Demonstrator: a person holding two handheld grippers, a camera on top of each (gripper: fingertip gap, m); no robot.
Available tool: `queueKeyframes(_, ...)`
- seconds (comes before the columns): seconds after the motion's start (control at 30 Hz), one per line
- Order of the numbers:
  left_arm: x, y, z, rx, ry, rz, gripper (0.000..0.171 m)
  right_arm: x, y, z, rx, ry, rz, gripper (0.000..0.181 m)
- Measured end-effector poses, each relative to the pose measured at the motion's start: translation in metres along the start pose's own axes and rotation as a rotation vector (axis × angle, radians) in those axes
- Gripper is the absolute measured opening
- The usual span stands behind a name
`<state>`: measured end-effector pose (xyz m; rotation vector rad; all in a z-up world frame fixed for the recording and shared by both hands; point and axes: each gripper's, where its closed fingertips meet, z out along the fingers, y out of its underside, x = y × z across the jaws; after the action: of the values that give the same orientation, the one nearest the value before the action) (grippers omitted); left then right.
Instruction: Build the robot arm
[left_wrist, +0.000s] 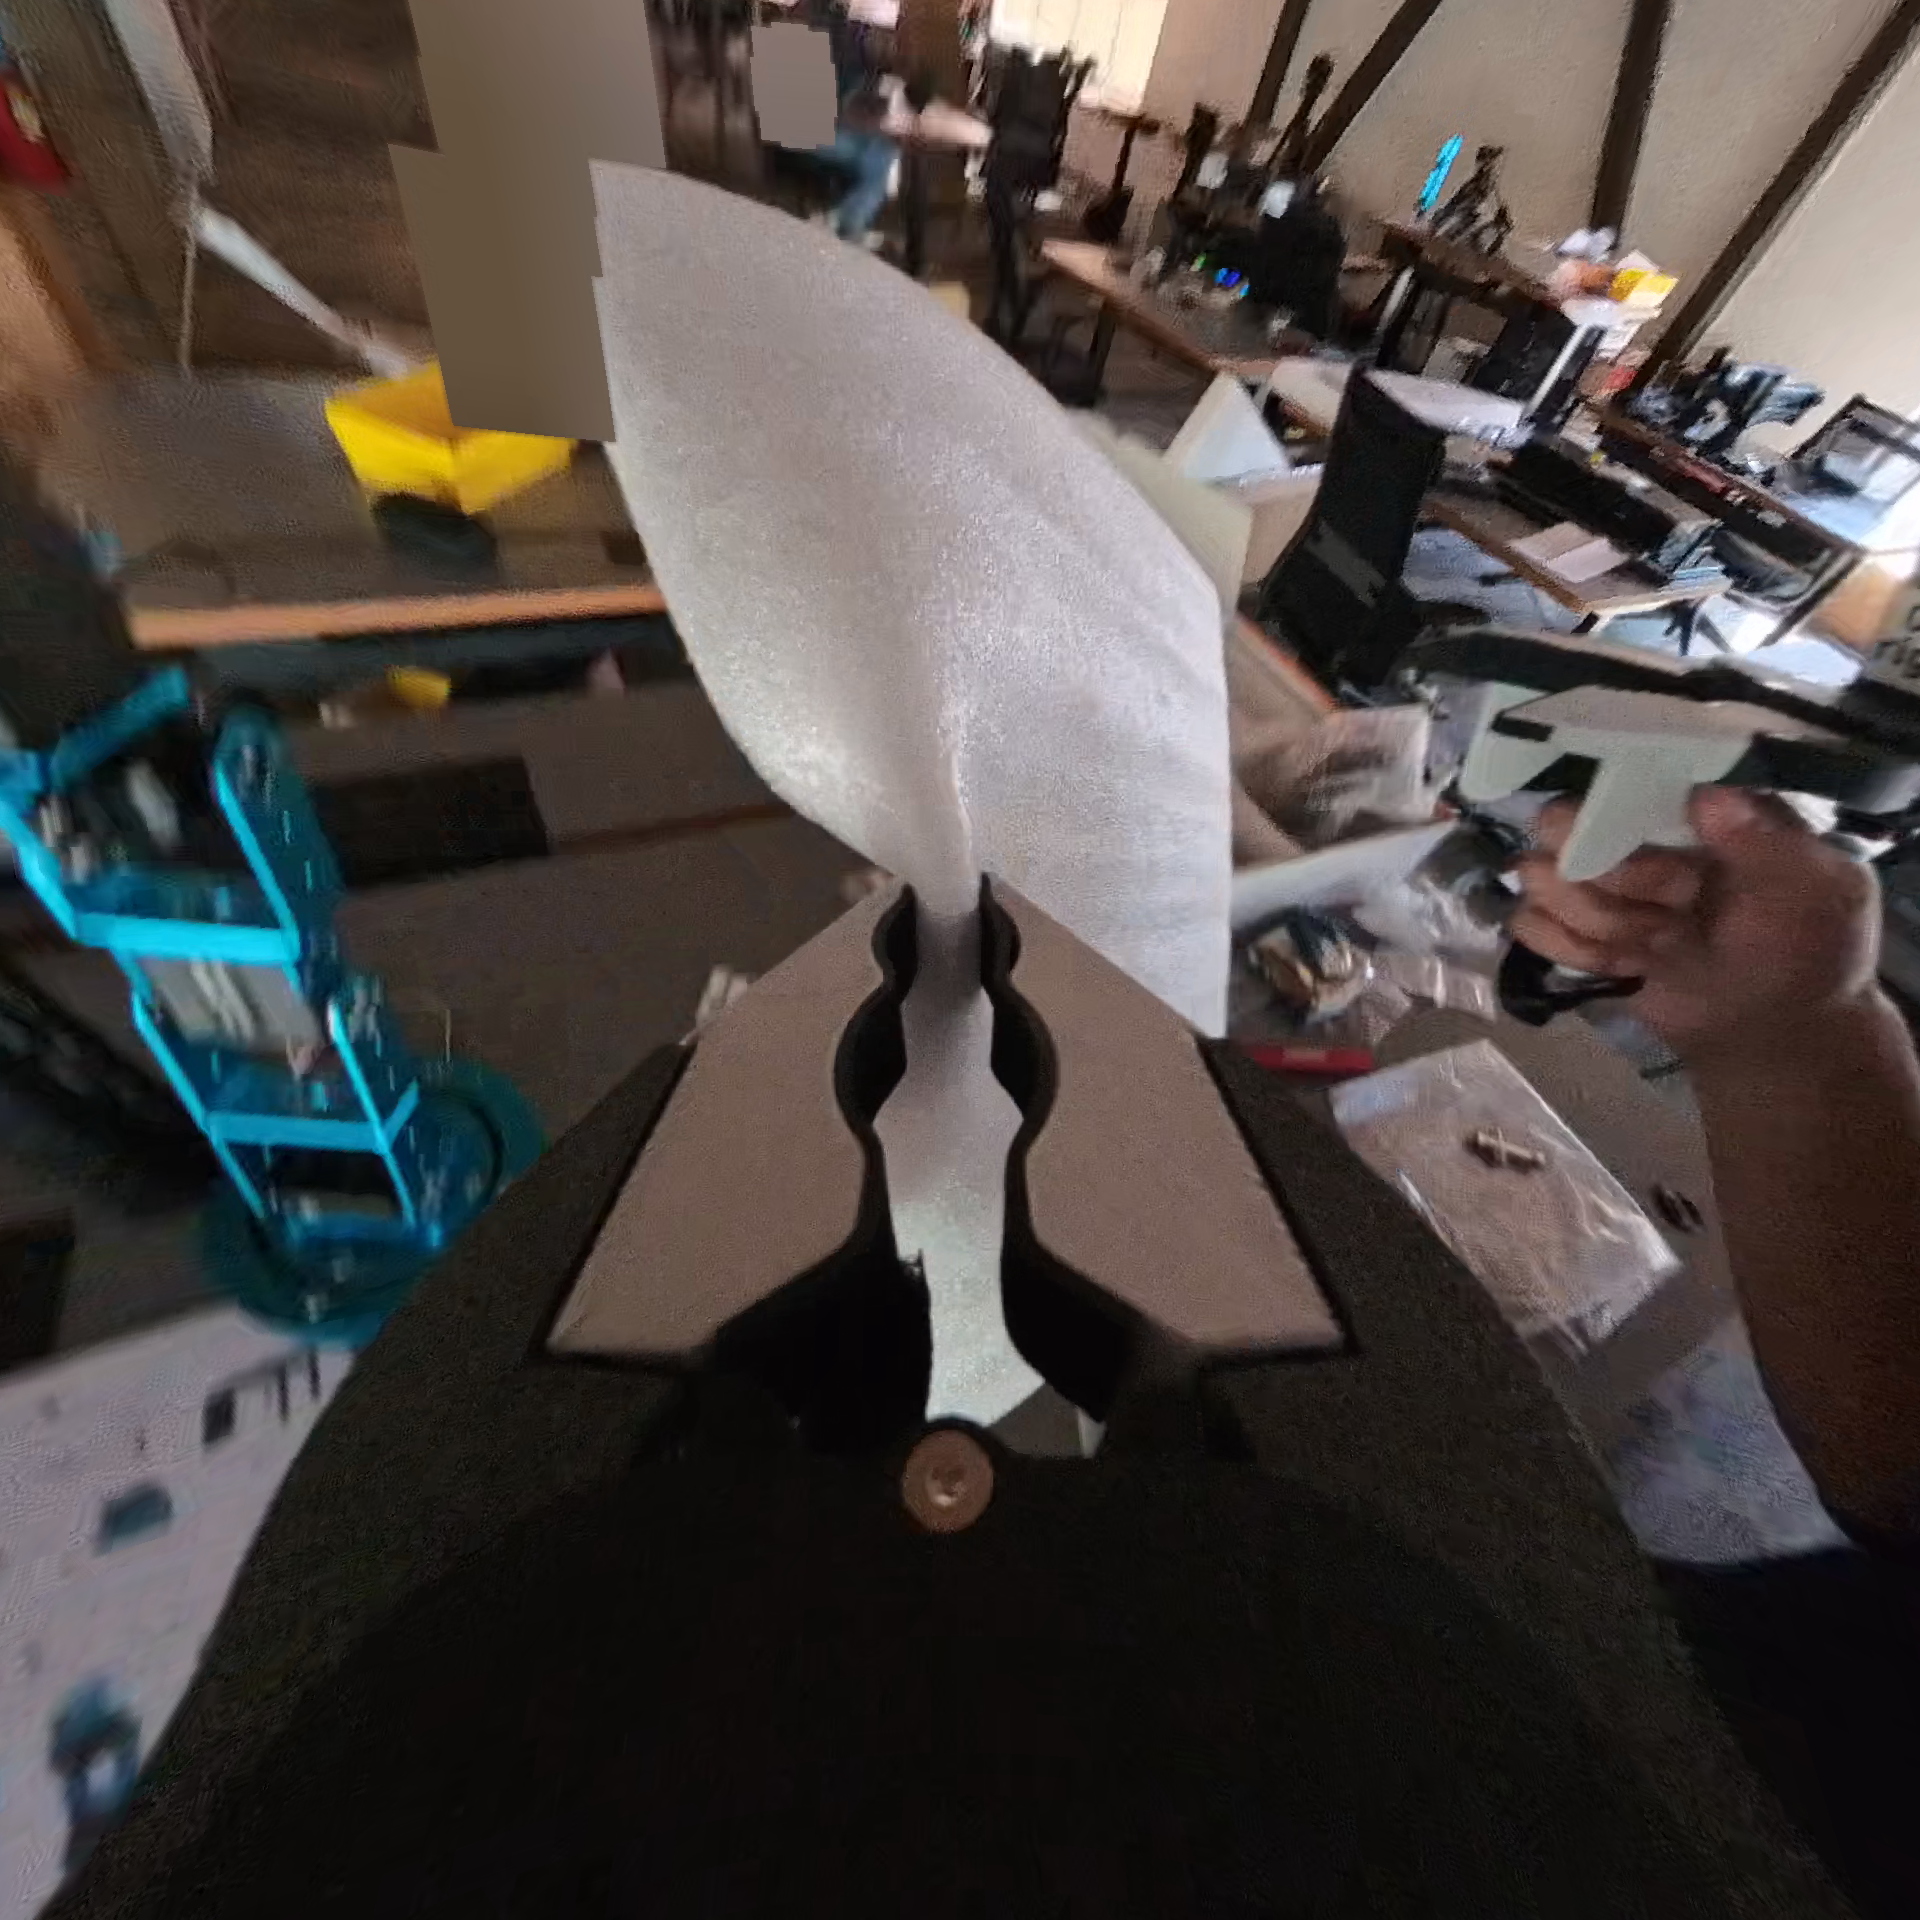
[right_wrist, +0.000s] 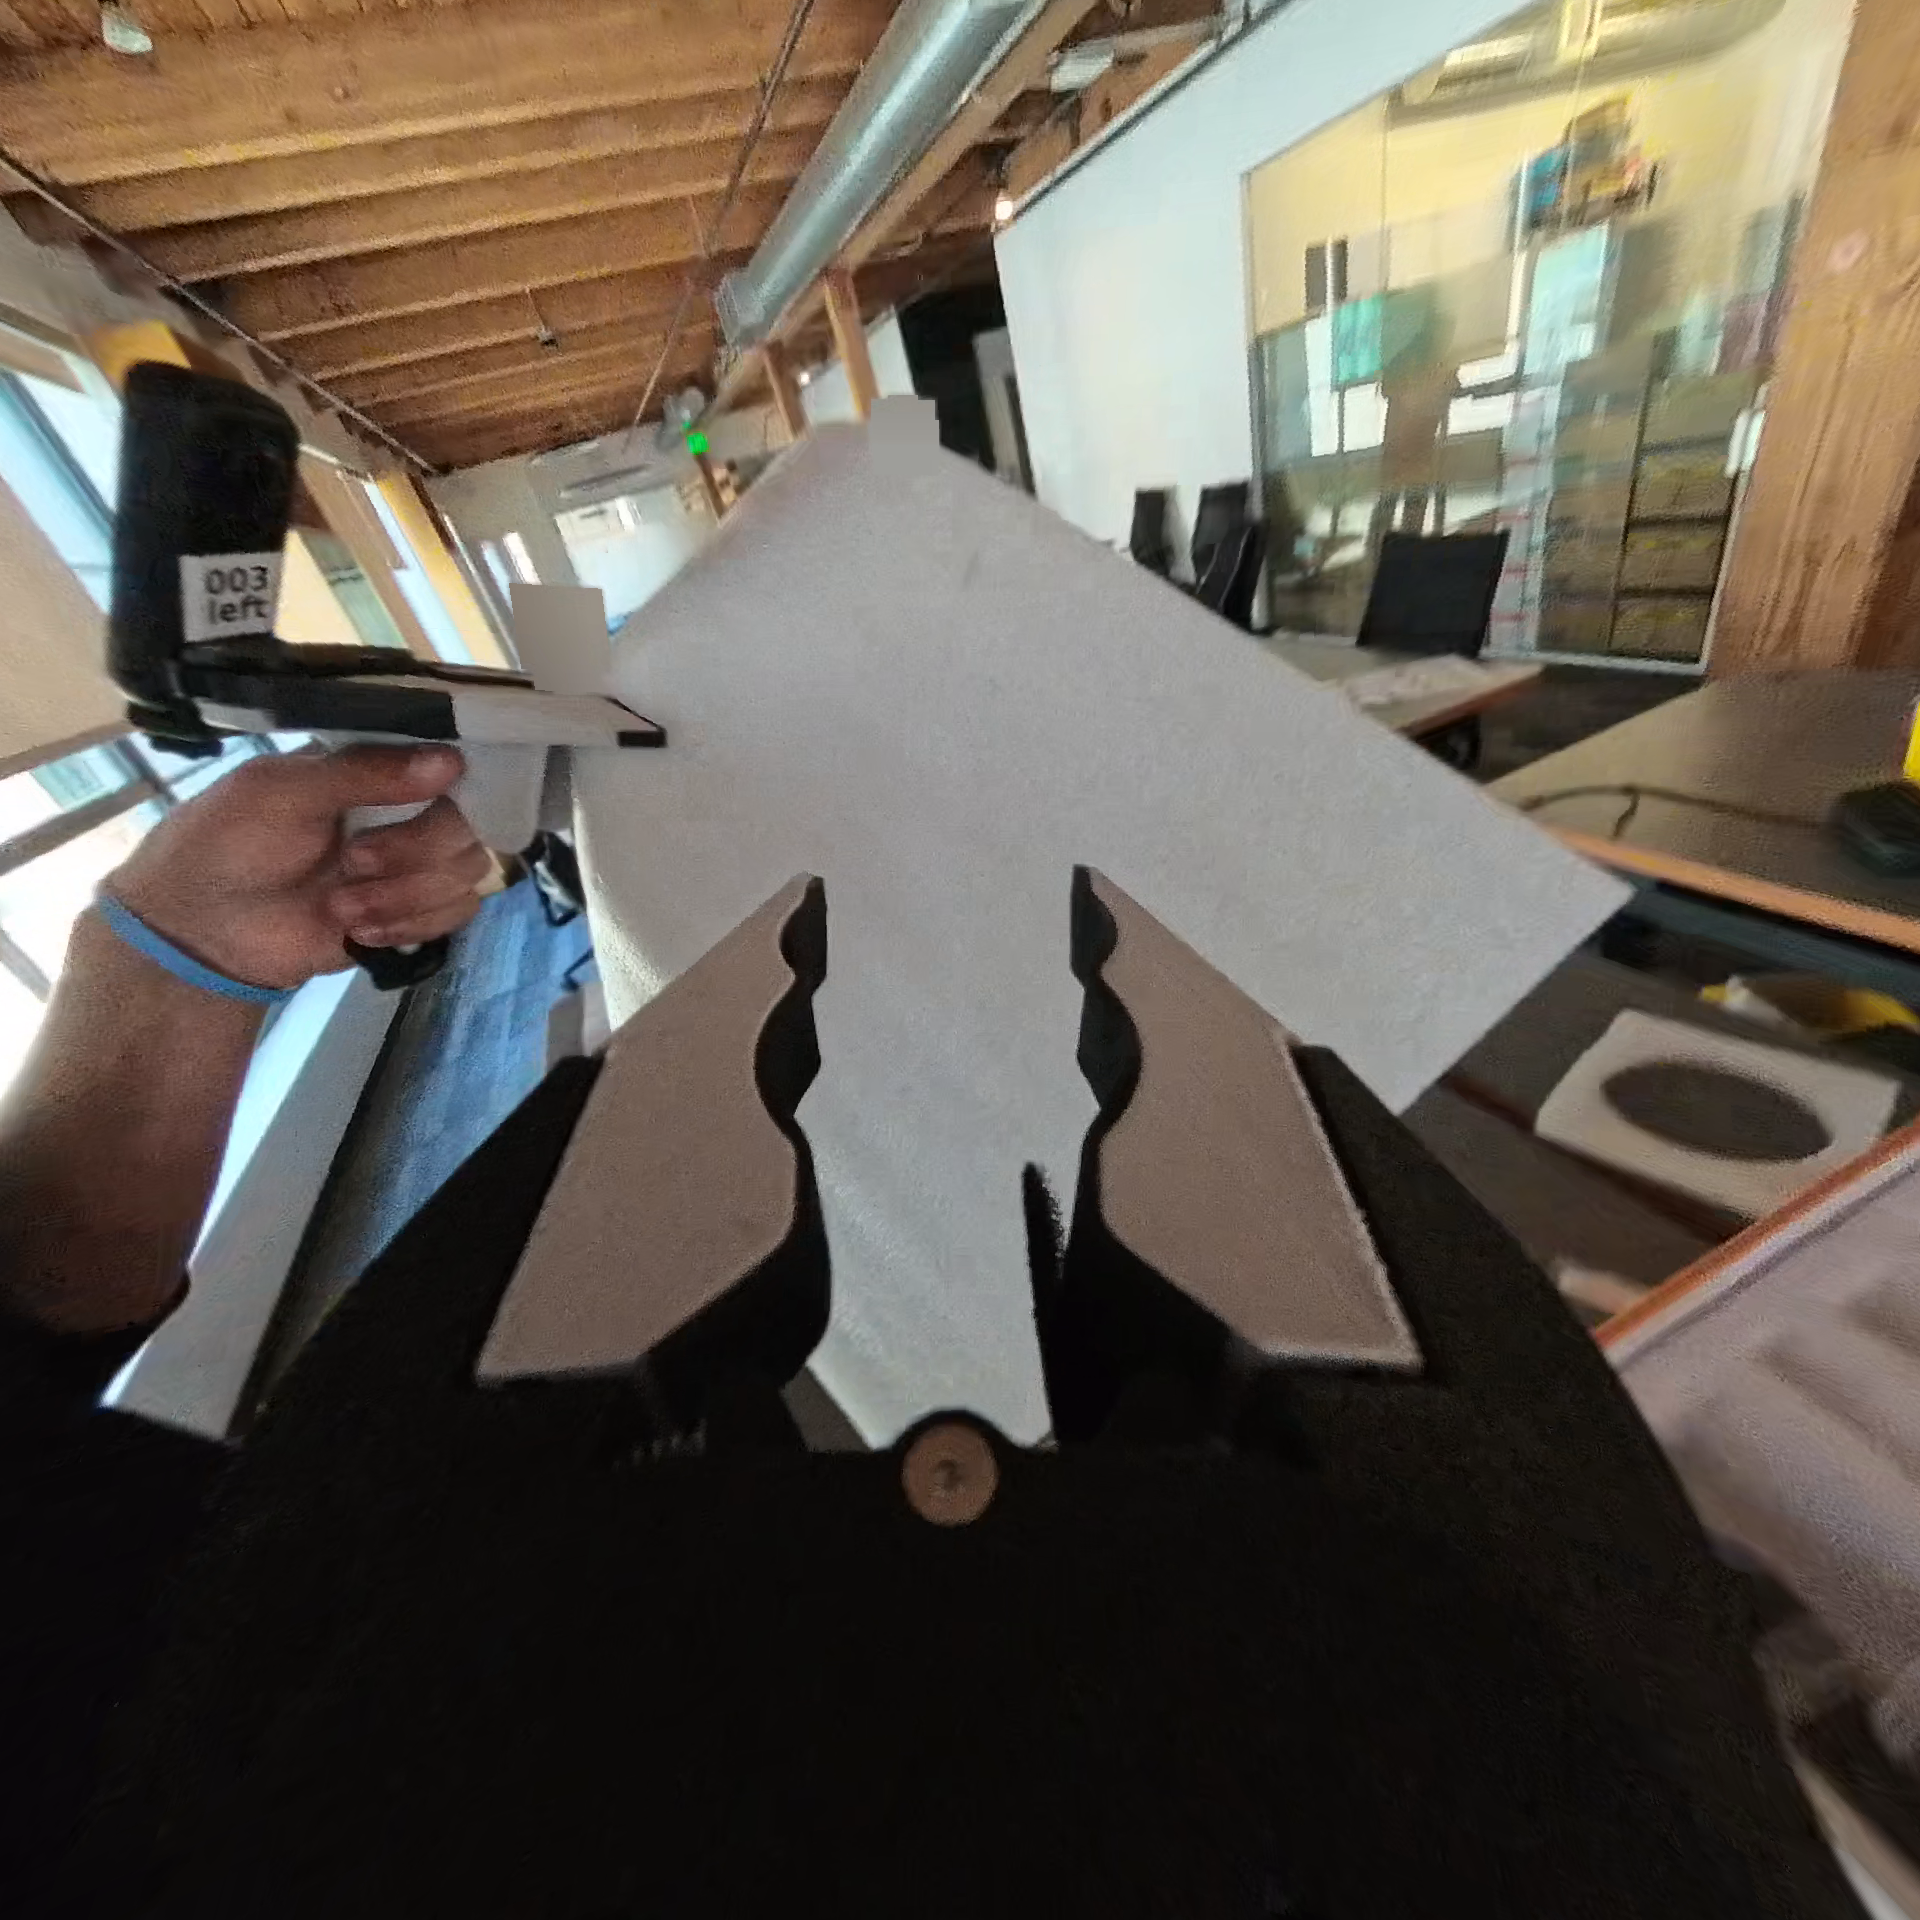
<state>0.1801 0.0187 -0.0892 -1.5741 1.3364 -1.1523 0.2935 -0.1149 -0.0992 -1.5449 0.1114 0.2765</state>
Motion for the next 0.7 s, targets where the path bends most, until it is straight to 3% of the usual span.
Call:
queueKeyframes(0.1,-0.04,0.116,-0.028,-0.18,-0.12,-0.241,0.008,-0.026,0.07,-0.014,-0.145,0.013,0.107,0.045)
queueKeyframes(0.17,-0.054,0.184,-0.037,-0.262,-0.146,-0.4,0.009,-0.017,0.12,-0.028,-0.243,0.098,0.145,0.044)
queueKeyframes(0.27,-0.065,0.253,-0.038,-0.367,-0.162,-0.472,0.009,0.016,0.197,-0.052,-0.469,0.3,0.137,0.048)
queueKeyframes(0.37,-0.075,0.281,-0.031,-0.43,-0.169,-0.434,0.009,0.049,0.244,-0.061,-0.636,0.469,0.1,0.053)
queueKeyframes(0.43,-0.087,0.29,-0.029,-0.473,-0.208,-0.368,0.013,0.058,0.268,-0.057,-0.714,0.487,0.173,0.052)
queueKeyframes(0.57,-0.095,0.302,-0.025,-0.536,-0.237,-0.292,0.043,0.07,0.288,-0.053,-0.775,0.549,0.209,0.04)
queueKeyframes(0.7,-0.106,0.315,-0.032,-0.571,-0.261,-0.169,0.053,0.079,0.304,-0.058,-0.848,0.594,0.155,0.025)
